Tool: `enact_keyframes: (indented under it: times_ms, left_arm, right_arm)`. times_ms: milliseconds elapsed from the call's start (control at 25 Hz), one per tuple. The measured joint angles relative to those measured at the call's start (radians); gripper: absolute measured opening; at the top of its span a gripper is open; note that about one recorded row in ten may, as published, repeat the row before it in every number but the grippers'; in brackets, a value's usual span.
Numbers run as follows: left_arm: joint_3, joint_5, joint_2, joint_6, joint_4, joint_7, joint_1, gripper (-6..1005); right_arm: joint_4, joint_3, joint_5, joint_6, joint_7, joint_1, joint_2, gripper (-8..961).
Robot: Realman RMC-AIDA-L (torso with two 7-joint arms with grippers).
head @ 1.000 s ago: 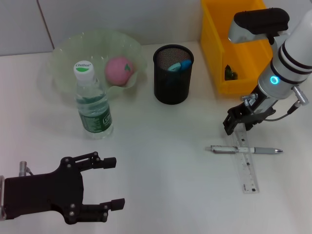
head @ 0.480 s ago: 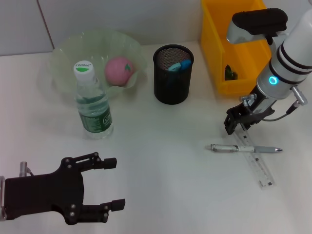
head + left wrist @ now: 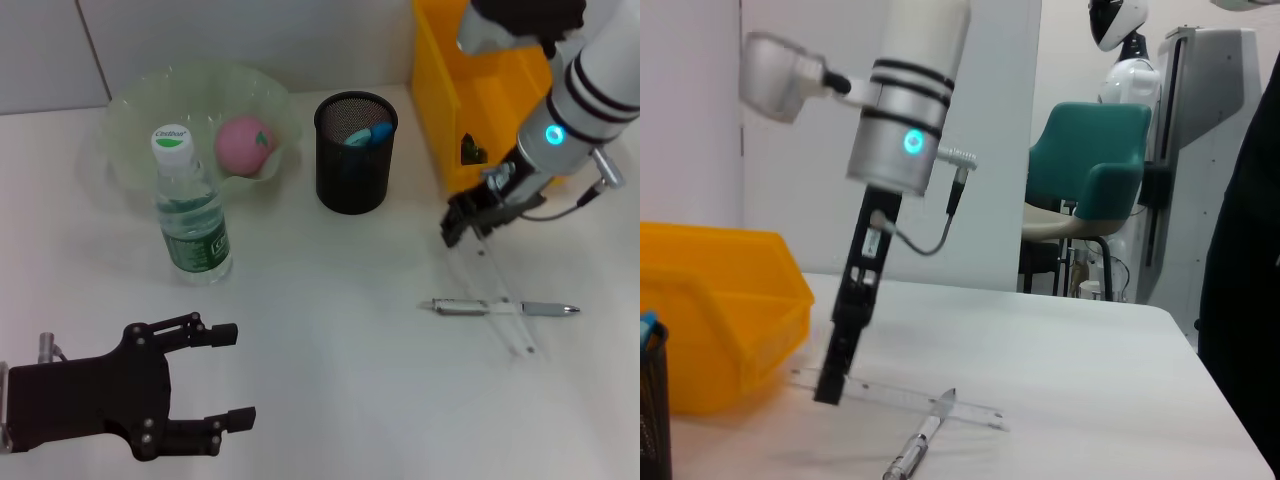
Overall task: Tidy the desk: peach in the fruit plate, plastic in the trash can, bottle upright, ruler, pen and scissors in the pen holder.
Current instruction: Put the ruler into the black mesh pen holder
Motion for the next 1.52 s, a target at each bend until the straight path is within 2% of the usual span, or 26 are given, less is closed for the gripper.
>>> enact_keyframes:
  times_ms: [120, 160, 200, 360, 400, 600, 800, 960, 1160, 1320, 1520]
  left_arm:
    - [-0.003, 0.0, 0.0, 0.0, -0.006, -0.002, 0.002, 840]
    - [-0.003, 0.0, 0.0, 0.0, -0.006, -0.002, 0.002, 840]
    - [-0.003, -0.001, 0.0, 0.0, -0.008, -0.003, 0.002, 840]
    - [-0.005, -0.003, -0.001, 0.0, -0.01, -0.004, 0.008, 840]
    - [-0.008, -0.015, -0.002, 0.0, -0.012, -0.004, 0.018, 840]
    - [-0.008, -0.04, -0.002, 0.004, -0.032, -0.005, 0.028, 840]
    - [-0.008, -0.045, -0.004, 0.005, -0.042, -0.005, 0.036, 840]
    - [-0.009, -0.063, -0.003, 0.006, -0.067, -0.004, 0.038, 840]
    - [-0.009, -0.069, -0.003, 0.007, -0.075, -0.005, 0.041, 840]
    - [-0.009, -0.077, -0.004, 0.008, -0.092, -0.009, 0.041, 840]
    - [-0.009, -0.08, -0.004, 0.006, -0.103, -0.009, 0.041, 840]
  right_arm:
    - [-0.164, 0.005, 0.125, -0.047, -0.064, -0.05, -0.002, 382]
    - [-0.164, 0.005, 0.125, -0.047, -0.064, -0.05, -0.002, 382]
    - [-0.238, 0.005, 0.178, -0.057, -0.097, -0.083, -0.003, 382]
    - [-0.333, 0.006, 0.26, -0.059, -0.142, -0.132, -0.008, 382]
    - [-0.381, 0.008, 0.318, -0.057, -0.168, -0.16, -0.017, 381]
    - [-0.485, 0.046, 0.441, -0.055, -0.249, -0.203, -0.032, 381]
    - [-0.52, 0.106, 0.533, -0.021, -0.365, -0.208, -0.023, 381]
    - [-0.522, 0.107, 0.562, 0.026, -0.416, -0.207, -0.019, 381]
    - [-0.524, 0.102, 0.607, 0.132, -0.499, -0.206, -0.004, 381]
    - [-0.469, 0.078, 0.692, 0.221, -0.589, -0.209, 0.0, 382]
    - [-0.371, 0.0, 0.776, 0.366, -0.7, -0.206, 0.001, 382]
